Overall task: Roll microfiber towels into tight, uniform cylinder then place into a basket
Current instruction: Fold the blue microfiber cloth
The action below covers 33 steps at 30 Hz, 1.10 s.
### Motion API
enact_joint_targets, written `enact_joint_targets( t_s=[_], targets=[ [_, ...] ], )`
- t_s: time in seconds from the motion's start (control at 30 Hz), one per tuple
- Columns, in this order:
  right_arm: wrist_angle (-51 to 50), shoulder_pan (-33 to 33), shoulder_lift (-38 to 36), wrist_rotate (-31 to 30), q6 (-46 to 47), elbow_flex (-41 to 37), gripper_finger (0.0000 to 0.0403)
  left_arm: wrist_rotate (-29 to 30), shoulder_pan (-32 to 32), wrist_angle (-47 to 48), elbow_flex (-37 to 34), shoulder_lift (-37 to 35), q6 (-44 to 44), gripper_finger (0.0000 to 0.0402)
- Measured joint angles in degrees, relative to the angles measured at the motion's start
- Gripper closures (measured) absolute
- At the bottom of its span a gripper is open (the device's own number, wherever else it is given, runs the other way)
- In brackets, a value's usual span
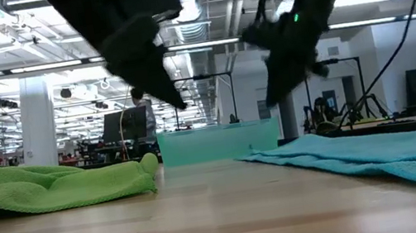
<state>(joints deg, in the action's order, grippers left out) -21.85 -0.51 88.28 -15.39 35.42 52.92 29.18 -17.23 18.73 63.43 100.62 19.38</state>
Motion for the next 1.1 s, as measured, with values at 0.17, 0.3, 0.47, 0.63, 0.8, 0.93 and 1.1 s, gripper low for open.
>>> enact_joint_targets(
  t_s=[0.17,0.3,0.47,0.63,0.8,0.93,1.1],
  targets=[
    [-10.6,6.1,-9.3,-10.0,4.5,-1.3,0.0378,-0.9,0.0,-12.2,0.0,4.2,-5.4,0.0285],
    [-17.6,11.8,-13.8,-16.7,9.7,-1.3,0.0377,-0.9,0.0,-21.5,0.1,7.6,-8.3,0.0285],
    [-19.9,16.8,-16.0,-20.2,12.7,-1.3,0.0376,-3.1,0.0,-34.5,0.8,13.0,-13.4,0.0285],
    [-20.3,18.2,-16.2,-20.9,12.7,-1.5,0.0379,-4.5,0.2,-39.1,1.4,16.9,-15.3,0.0285],
    [-19.6,17.3,-15.4,-21.1,12.7,-1.2,0.038,-5.3,0.4,-39.8,3.6,19.7,-15.4,0.0285],
    [-19.9,16.8,-15.2,-21.0,12.8,-1.4,0.0379,-5.9,0.8,-41.0,3.8,20.1,-15.4,0.0285],
    [-20.1,16.8,-15.2,-20.8,12.8,-1.3,0.038,-7.7,1.4,-42.3,3.7,21.7,-15.3,0.0285]
  ],
)
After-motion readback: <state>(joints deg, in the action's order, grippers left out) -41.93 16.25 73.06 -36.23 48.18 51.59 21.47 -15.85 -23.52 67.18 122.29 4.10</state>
